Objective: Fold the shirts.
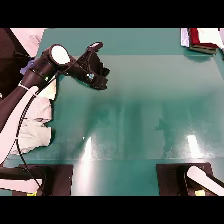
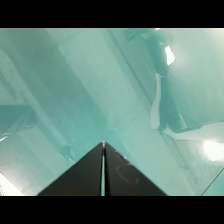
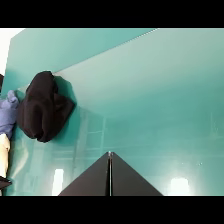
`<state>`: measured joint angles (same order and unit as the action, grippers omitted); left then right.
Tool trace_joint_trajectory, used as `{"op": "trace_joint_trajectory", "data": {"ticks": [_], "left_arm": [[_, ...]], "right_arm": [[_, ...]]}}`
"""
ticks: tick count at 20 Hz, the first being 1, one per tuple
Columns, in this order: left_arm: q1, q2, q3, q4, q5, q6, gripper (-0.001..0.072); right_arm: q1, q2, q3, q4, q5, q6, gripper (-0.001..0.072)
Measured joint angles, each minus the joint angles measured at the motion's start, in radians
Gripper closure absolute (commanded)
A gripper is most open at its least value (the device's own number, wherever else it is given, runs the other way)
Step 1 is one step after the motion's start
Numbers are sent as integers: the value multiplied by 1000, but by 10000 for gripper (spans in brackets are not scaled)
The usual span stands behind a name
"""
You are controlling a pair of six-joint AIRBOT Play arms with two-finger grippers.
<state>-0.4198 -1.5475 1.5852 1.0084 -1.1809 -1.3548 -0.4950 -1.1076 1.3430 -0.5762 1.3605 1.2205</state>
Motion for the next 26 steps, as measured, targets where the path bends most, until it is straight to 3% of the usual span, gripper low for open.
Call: {"op": "trace_joint_trajectory", "data": {"ticks": [16,17,18,19,22,26], "left_arm": [[0,-3,0,-13,3,0,684],[0,-3,0,-20,5,0,622],[0,-3,0,-24,14,0,243],[0,-3,0,-22,34,1,-11],[3,-6,0,101,155,-35,3],[70,-53,0,340,352,-194,2]], "right_arm": [[0,-8,-1,1,-39,0,697],[0,-8,-1,3,-52,0,698],[0,-8,-1,6,-61,0,698],[0,-8,-1,7,-69,0,698],[0,-8,-1,8,-79,1,697],[0,-8,-1,8,-78,3,698]]}}
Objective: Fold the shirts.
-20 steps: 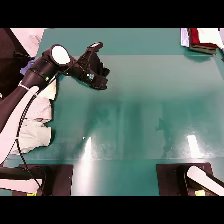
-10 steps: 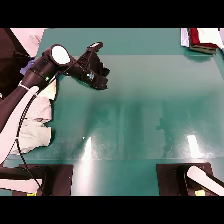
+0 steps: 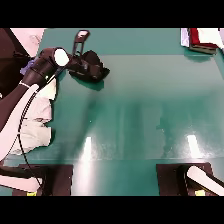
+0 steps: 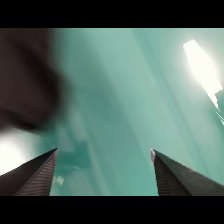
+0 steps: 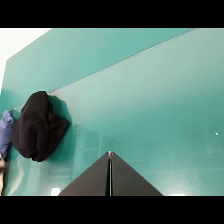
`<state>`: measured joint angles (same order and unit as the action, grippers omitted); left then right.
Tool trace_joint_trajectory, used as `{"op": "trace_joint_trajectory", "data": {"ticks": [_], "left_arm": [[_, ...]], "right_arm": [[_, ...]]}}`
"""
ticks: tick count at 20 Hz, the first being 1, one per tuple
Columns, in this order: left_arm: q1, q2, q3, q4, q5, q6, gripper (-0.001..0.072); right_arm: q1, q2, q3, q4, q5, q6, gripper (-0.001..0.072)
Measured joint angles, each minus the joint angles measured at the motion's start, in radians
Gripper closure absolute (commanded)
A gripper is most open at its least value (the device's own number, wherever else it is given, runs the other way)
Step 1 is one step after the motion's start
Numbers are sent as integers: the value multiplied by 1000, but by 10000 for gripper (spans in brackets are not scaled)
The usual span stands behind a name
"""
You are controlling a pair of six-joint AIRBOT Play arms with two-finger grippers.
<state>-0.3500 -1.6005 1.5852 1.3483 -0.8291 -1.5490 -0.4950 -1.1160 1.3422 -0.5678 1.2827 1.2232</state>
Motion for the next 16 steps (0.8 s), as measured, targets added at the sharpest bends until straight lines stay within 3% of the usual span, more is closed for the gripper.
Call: {"op": "trace_joint_trajectory", "data": {"ticks": [3,7,8,9,10,11,16], "left_arm": [[62,-71,0,32,116,-38,3],[91,-168,6,-8,229,-4,4],[95,-187,10,-22,245,3,95],[98,-200,14,-34,257,6,391],[99,-211,19,-49,267,10,629],[99,-218,30,-60,269,13,684],[101,-223,248,-88,111,81,685]], "right_arm": [[0,0,0,0,2,1,697],[0,0,0,-1,3,1,697],[0,0,0,-1,2,1,697],[0,0,0,-1,2,0,698],[0,0,0,-1,2,0,697],[0,0,0,-1,2,0,697],[0,5,18,-2,3,0,698]]}}
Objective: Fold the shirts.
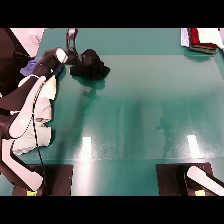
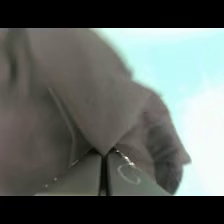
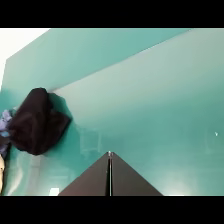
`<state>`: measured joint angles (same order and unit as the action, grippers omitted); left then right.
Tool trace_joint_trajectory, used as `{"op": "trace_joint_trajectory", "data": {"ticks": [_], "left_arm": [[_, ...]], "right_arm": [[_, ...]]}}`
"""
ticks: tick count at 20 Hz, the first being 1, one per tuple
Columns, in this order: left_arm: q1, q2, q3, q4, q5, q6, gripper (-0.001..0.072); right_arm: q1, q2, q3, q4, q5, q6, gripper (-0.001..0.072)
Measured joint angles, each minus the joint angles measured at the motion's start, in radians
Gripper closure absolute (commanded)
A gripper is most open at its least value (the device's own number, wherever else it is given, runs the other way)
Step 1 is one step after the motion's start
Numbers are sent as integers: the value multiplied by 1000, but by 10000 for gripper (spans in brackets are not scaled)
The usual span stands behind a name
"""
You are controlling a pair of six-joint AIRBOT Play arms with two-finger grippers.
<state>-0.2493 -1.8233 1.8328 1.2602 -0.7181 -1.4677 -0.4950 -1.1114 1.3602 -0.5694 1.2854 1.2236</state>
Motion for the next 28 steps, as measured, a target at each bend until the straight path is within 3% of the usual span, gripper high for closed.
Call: {"op": "trace_joint_trajectory", "data": {"ticks": [3,7,10,13,14,16,20,23,26,28], "left_arm": [[-13,77,186,-84,-169,149,685],[-45,276,252,-297,-372,355,685],[-82,383,212,-376,-511,426,685],[-102,414,128,-397,-566,456,684],[-106,406,96,-396,-566,458,645],[-110,367,43,-356,-553,436,77],[-81,295,-5,-218,-573,273,75],[-23,301,-57,-212,-663,195,75],[-5,398,-298,-246,-681,159,75],[-16,504,-534,-280,-610,147,75]], "right_arm": [[0,3,81,2,15,0,697],[0,5,232,2,44,3,698],[0,5,335,2,68,6,698],[0,12,397,2,89,14,698],[0,19,400,2,91,17,698],[0,42,380,0,96,21,698],[0,97,280,-6,100,24,698],[0,134,194,-9,99,24,698],[0,160,119,-10,85,25,698],[0,166,85,-10,77,25,698]]}}
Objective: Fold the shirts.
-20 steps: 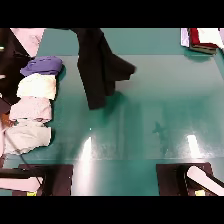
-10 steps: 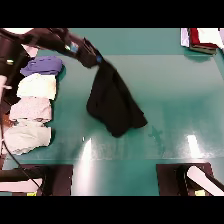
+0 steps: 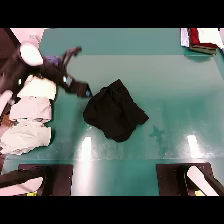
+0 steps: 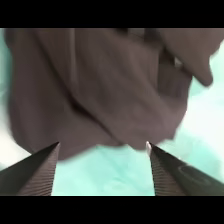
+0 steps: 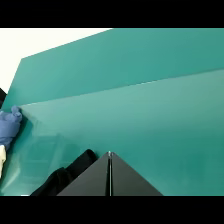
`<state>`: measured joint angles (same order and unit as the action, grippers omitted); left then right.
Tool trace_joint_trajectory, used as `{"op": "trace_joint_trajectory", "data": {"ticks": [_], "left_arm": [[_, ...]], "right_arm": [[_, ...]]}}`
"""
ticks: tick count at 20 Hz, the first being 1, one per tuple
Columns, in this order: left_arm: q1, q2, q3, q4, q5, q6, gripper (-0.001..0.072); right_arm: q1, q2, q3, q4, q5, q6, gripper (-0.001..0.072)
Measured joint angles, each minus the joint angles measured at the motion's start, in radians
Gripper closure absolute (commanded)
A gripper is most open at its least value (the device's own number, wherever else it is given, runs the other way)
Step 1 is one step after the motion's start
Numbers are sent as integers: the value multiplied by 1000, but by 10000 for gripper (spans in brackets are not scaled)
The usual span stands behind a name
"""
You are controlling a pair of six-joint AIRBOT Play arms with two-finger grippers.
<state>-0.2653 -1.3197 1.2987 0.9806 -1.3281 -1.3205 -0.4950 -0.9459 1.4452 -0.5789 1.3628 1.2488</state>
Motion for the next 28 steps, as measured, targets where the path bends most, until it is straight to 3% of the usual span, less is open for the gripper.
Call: {"op": "trace_joint_trajectory", "data": {"ticks": [5,11,12,13,14,16,17,18,22,25,26,27,28], "left_arm": [[-137,182,-498,-185,264,-1,74],[-337,205,-687,-312,531,14,76],[-354,199,-696,-323,554,17,120],[-365,195,-702,-332,571,17,341],[-373,191,-706,-338,591,18,469],[-384,186,-711,-351,627,19,475],[-388,185,-712,-352,646,19,519],[-389,184,-713,-355,663,19,686],[-393,198,-710,-342,647,19,687],[-359,265,-686,-251,575,-8,672],[-341,285,-681,-221,553,-16,325],[-325,298,-679,-199,532,-23,127],[-317,303,-679,-187,516,-27,127]], "right_arm": [[0,5,-58,2,-17,0,698],[0,5,-78,3,-25,0,697],[0,5,-79,3,-24,0,698],[0,5,-80,3,-24,0,698],[0,5,-80,3,-23,0,698],[0,6,-81,3,-16,0,698],[0,6,-81,3,-12,0,697],[0,6,-81,3,-8,0,698],[0,6,-81,2,6,0,698],[0,6,-81,-12,27,0,698],[0,6,-81,-25,35,0,698],[0,6,-82,-39,42,0,697],[0,6,-82,-50,47,0,698]]}}
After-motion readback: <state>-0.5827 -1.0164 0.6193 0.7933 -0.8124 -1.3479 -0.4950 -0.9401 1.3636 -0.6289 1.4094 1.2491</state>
